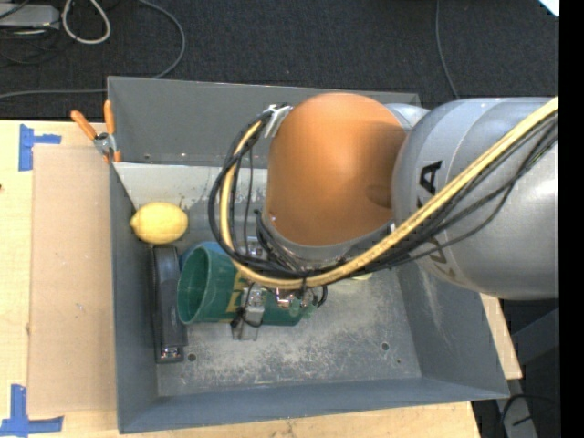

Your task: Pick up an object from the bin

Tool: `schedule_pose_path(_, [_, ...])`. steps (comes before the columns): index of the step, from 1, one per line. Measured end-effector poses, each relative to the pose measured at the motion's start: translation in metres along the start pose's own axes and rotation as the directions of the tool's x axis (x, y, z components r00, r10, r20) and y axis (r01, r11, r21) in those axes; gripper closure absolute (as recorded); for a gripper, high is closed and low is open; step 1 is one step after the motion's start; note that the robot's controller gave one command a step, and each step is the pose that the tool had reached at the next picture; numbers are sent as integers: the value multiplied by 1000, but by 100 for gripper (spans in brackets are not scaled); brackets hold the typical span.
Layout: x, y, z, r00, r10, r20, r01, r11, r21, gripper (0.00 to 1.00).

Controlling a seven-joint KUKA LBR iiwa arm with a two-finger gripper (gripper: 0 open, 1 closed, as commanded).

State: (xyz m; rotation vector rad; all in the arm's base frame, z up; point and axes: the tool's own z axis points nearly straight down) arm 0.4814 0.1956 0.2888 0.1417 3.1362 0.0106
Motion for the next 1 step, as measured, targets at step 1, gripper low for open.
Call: schedule_pose_path(1, [-4, 8, 22, 1000, -13, 8, 13, 1000, -4, 100])
